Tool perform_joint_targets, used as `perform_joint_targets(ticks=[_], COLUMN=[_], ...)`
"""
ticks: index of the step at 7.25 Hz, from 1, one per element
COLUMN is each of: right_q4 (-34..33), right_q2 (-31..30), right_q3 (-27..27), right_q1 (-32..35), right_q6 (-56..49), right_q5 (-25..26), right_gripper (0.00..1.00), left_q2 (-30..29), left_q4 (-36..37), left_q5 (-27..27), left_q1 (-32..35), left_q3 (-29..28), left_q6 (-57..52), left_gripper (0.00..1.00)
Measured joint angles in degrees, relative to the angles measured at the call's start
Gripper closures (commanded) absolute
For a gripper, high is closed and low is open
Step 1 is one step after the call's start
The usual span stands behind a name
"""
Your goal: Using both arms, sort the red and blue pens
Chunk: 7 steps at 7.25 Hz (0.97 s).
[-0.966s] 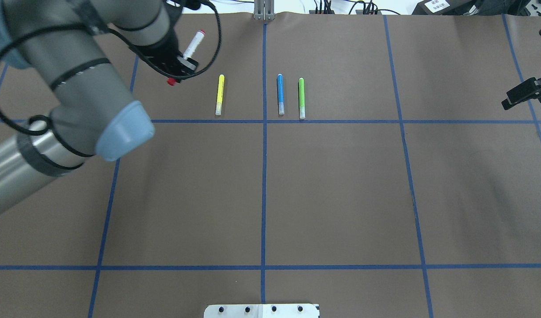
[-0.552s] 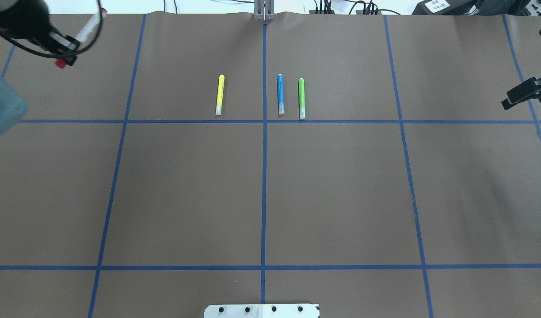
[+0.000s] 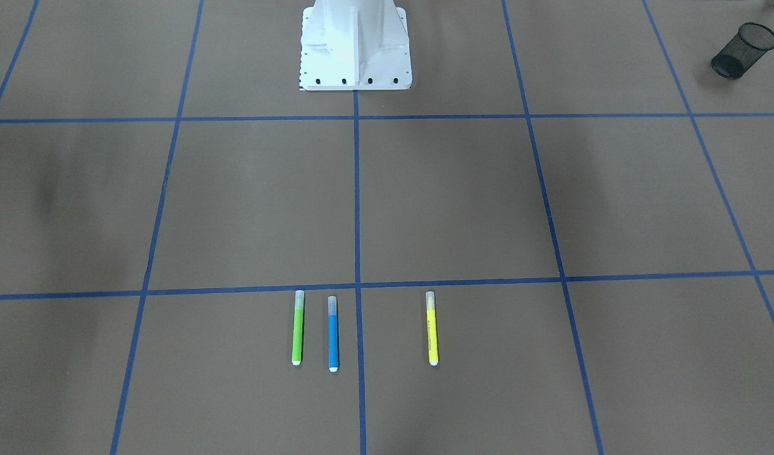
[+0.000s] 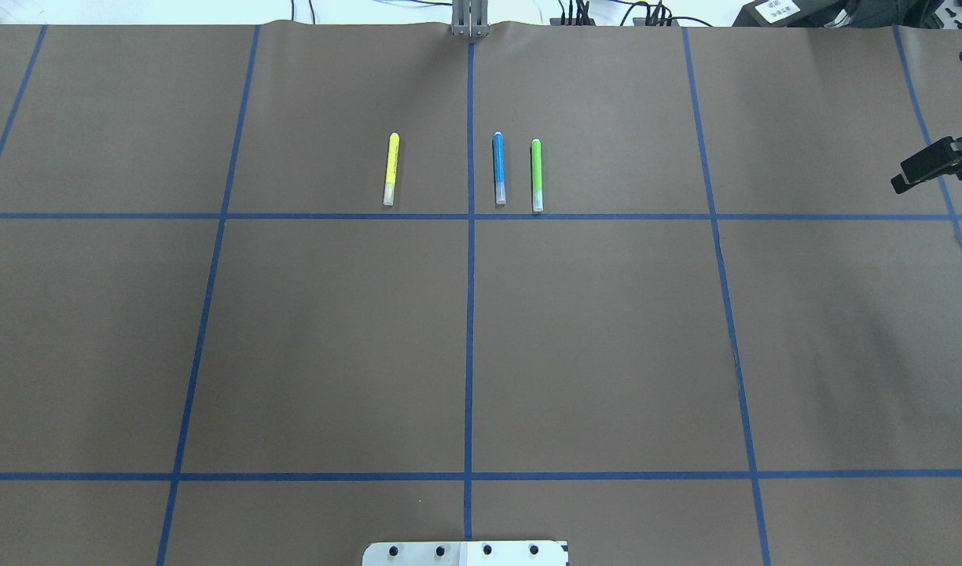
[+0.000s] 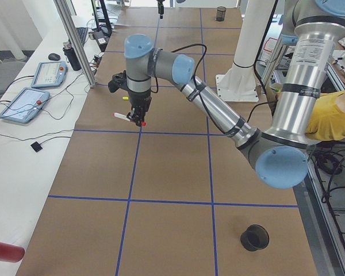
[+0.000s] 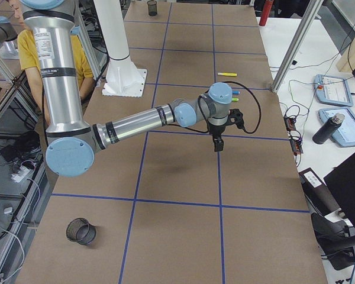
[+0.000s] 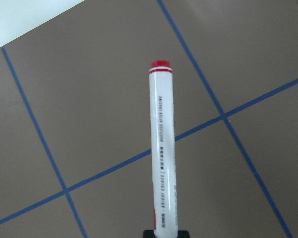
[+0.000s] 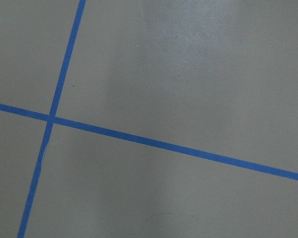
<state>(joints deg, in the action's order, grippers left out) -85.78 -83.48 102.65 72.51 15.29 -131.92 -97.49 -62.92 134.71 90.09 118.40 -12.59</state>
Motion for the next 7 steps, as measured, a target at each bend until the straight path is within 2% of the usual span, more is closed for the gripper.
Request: perform_joint_targets(ticks=[2, 3, 5, 7], right_q4=[0.67, 0.78, 0.81, 0.87], right_q2=[0.04, -0.01, -0.05, -0.09], right_q3=[0.0, -0.01, 0.04, 0.09], right_q1=[-0.06, -0.07, -0.34, -0.79], right_q6=[0.0, 0.65, 5.64, 8.33], right_q5=[0.0, -0.02, -0.15, -0.19], right_gripper=[0.0, 0.0, 0.0, 0.0], left_q2=[11.38, 16.93, 28.53, 37.68], left_q4=[0.01, -0.02, 0.6, 3.9], left_q5=[10.35, 12.49, 13.7, 13.77], left_q1=[9.86, 13.88, 21.85, 30.17], left_q3=[-2.15, -3.04, -3.65, -3.8], left_q6=[-1.02, -1.09, -1.2, -1.7], left_gripper=[1.0, 1.0, 1.0, 1.0])
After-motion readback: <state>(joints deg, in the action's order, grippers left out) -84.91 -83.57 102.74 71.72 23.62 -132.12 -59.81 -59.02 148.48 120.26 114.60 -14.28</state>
